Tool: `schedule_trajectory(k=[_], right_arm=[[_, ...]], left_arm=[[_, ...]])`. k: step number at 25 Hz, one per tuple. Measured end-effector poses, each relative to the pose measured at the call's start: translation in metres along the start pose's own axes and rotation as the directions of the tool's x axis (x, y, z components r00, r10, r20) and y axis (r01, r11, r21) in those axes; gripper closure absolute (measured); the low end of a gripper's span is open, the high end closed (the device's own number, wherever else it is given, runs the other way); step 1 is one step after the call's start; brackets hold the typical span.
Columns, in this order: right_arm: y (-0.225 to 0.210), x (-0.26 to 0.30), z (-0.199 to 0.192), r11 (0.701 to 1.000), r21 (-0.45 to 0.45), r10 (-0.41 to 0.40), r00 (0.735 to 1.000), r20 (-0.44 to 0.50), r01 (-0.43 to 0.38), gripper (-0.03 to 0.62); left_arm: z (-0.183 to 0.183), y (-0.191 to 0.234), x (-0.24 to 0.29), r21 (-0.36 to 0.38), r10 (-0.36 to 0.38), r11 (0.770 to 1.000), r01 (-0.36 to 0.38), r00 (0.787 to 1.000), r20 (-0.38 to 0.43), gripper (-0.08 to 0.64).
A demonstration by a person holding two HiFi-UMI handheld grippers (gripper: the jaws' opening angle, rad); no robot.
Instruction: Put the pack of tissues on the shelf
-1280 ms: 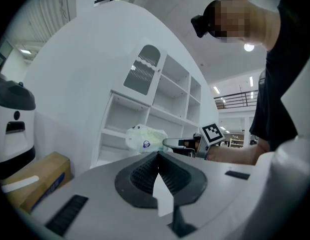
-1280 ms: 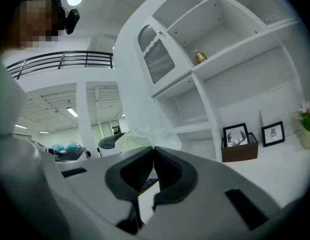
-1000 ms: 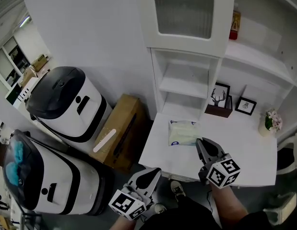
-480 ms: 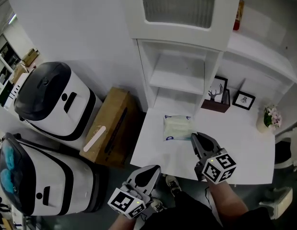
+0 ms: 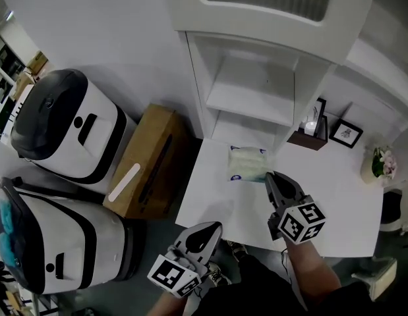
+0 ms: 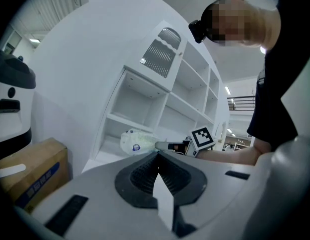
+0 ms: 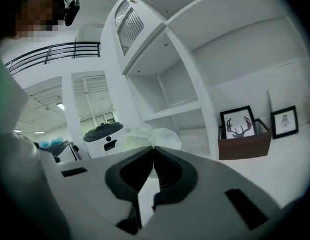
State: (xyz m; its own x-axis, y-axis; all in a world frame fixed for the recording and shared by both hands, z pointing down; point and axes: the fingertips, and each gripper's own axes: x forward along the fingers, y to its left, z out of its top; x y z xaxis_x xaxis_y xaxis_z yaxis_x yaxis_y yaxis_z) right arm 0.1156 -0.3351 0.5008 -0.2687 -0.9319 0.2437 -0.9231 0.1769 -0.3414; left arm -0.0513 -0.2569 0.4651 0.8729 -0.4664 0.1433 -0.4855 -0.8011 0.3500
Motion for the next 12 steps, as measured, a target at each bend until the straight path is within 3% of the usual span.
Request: schedule_trajectory(k=[12], right_arm=[[-0.047, 0.061, -0.017, 0.997, 0.025, -0.069, 0.997, -0.04, 0.07, 0.586]], left_arm=[[-0.021, 0.023, 0.043, -0.065, -0.017, 0.998, 0.015, 0.999, -0.038, 0.555]])
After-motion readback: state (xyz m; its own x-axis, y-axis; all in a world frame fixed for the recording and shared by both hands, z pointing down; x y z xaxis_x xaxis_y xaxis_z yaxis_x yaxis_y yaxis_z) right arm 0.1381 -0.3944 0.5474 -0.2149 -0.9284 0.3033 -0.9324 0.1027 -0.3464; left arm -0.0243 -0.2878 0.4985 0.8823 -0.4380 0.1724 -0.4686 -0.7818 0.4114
